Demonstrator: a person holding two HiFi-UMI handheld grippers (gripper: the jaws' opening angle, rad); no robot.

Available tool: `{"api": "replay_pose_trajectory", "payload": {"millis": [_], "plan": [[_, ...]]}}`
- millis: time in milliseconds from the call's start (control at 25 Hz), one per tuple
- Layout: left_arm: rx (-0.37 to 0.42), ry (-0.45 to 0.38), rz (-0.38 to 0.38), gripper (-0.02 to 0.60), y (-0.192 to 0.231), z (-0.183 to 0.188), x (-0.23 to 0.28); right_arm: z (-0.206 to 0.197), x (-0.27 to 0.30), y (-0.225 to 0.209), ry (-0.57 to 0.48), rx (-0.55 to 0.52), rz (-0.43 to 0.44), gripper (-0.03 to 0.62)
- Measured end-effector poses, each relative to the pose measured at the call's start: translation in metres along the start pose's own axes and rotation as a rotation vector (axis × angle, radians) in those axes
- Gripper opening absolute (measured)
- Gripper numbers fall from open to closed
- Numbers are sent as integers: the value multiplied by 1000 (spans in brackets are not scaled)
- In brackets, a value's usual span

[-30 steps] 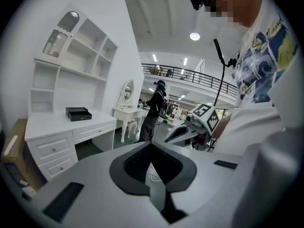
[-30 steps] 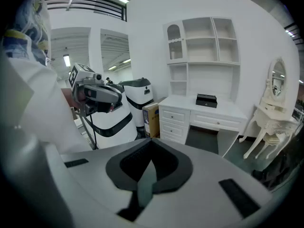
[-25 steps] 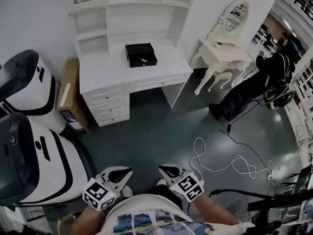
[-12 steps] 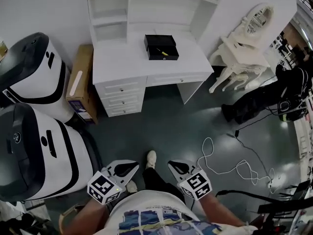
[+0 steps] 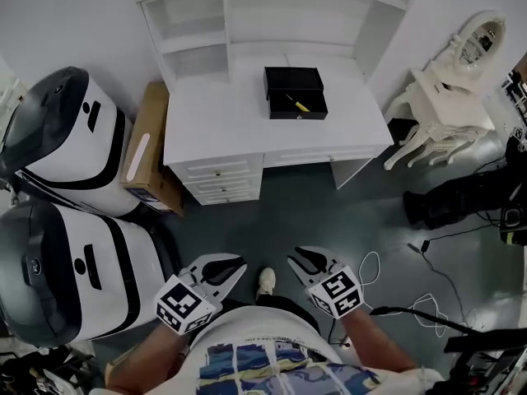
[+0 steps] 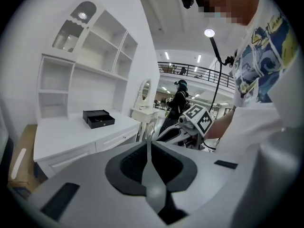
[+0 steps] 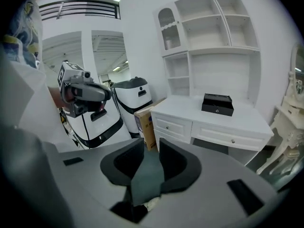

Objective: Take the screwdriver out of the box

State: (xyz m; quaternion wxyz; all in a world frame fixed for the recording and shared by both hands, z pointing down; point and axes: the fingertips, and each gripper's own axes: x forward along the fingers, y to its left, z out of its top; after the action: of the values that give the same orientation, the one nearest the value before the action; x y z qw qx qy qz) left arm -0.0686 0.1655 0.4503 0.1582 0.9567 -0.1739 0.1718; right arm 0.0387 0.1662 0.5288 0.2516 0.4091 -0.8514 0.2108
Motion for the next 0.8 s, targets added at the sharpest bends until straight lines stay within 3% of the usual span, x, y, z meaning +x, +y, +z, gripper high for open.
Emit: {"api": "replay_pose_trajectory", "payload": {"millis": [400, 640, 800], "plan": [[-32, 31, 10, 46, 87, 33, 48, 44, 67, -109, 28, 37, -24, 98], [-37, 19, -38, 46, 173, 59, 70, 86, 115, -174, 53, 82, -117, 98], [2, 12, -71, 46, 220, 84, 81, 115, 139, -222, 48, 123, -183, 98]]}}
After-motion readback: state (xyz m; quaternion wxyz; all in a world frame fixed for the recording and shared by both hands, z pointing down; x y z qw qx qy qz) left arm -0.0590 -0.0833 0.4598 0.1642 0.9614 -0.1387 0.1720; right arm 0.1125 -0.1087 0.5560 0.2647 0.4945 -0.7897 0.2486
